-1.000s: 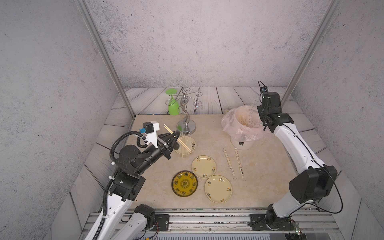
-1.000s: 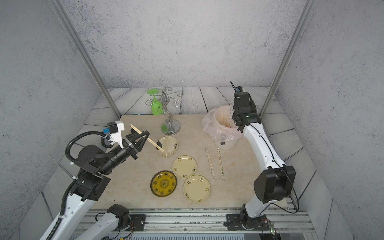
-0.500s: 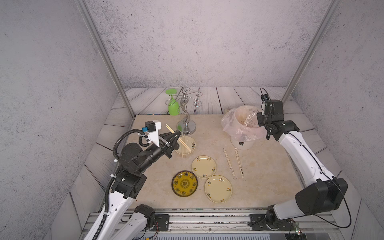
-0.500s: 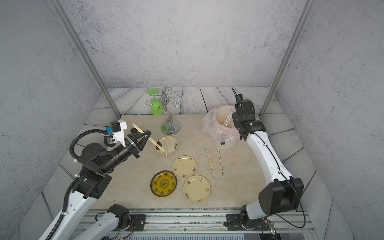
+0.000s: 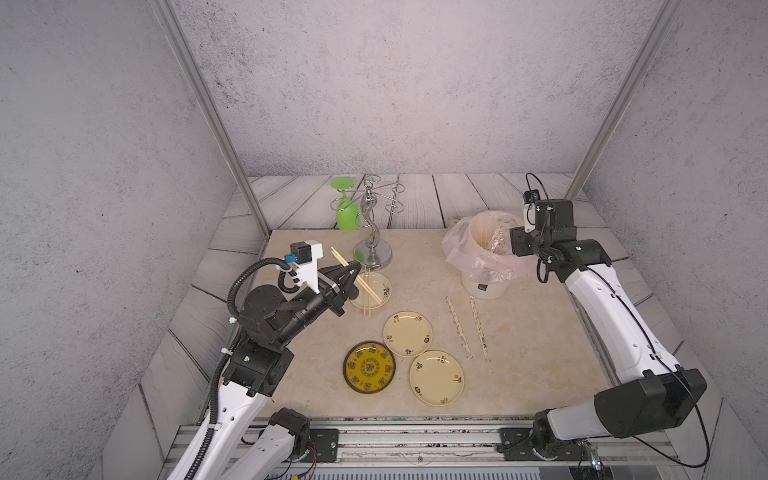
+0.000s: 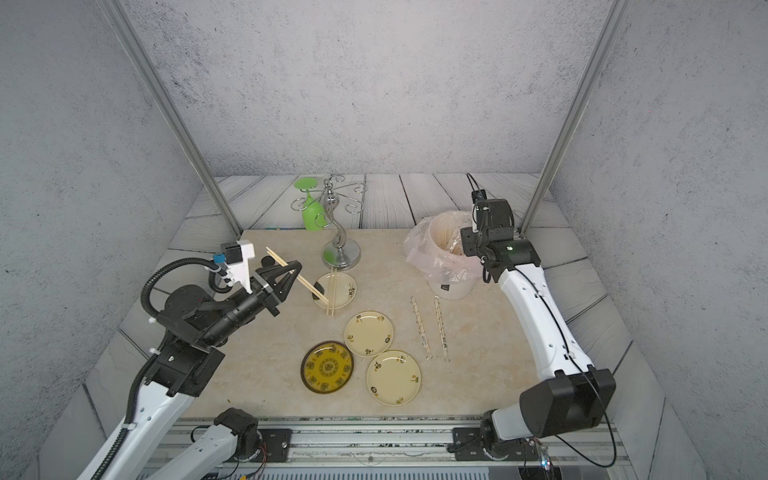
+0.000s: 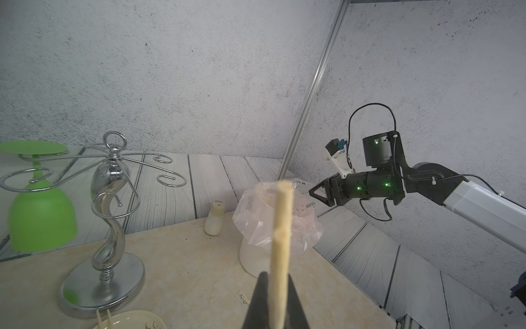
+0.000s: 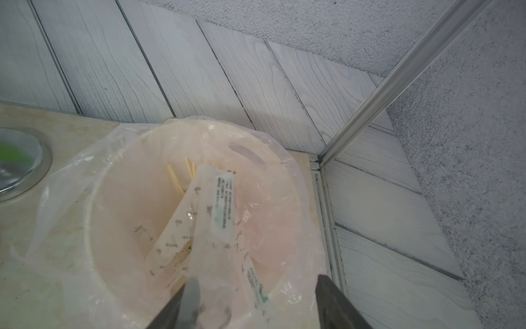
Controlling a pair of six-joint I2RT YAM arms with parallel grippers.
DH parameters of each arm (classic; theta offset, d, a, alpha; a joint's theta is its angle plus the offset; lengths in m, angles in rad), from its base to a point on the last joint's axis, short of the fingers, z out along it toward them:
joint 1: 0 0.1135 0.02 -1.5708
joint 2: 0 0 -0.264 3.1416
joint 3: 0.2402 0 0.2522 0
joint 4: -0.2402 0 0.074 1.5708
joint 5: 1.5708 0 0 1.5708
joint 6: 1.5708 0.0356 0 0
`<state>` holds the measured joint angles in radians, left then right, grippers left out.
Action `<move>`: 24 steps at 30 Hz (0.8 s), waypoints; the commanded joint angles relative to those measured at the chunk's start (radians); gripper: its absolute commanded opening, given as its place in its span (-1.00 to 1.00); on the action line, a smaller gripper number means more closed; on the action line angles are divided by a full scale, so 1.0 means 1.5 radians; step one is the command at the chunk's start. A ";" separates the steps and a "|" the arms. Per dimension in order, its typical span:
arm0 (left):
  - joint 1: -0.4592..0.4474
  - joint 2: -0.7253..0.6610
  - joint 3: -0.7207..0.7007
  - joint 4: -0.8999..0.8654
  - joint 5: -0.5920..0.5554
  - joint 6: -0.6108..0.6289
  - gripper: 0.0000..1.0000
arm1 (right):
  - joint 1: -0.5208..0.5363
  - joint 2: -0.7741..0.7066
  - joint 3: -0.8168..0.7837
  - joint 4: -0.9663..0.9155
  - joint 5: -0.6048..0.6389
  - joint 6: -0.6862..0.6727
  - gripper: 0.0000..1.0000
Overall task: Remove the packaging of disposable chopsticks
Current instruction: Place the packet bag in the trash bin.
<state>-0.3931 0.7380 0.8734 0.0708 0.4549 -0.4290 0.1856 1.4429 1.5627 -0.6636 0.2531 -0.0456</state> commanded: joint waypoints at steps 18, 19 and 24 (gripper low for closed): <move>0.005 0.016 0.022 -0.014 -0.014 0.020 -1.00 | -0.050 0.027 0.060 -0.038 -0.325 0.272 0.95; 0.005 0.015 0.022 -0.014 -0.015 0.022 -1.00 | -0.052 0.021 0.054 -0.038 -0.316 0.279 0.96; 0.005 0.014 0.023 -0.021 -0.017 0.023 -1.00 | -0.053 -0.003 0.022 -0.034 -0.309 0.290 0.97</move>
<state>-0.3927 0.7700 0.8764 0.0372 0.4335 -0.4133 0.1081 1.4807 1.6138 -0.7162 -0.1936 0.3519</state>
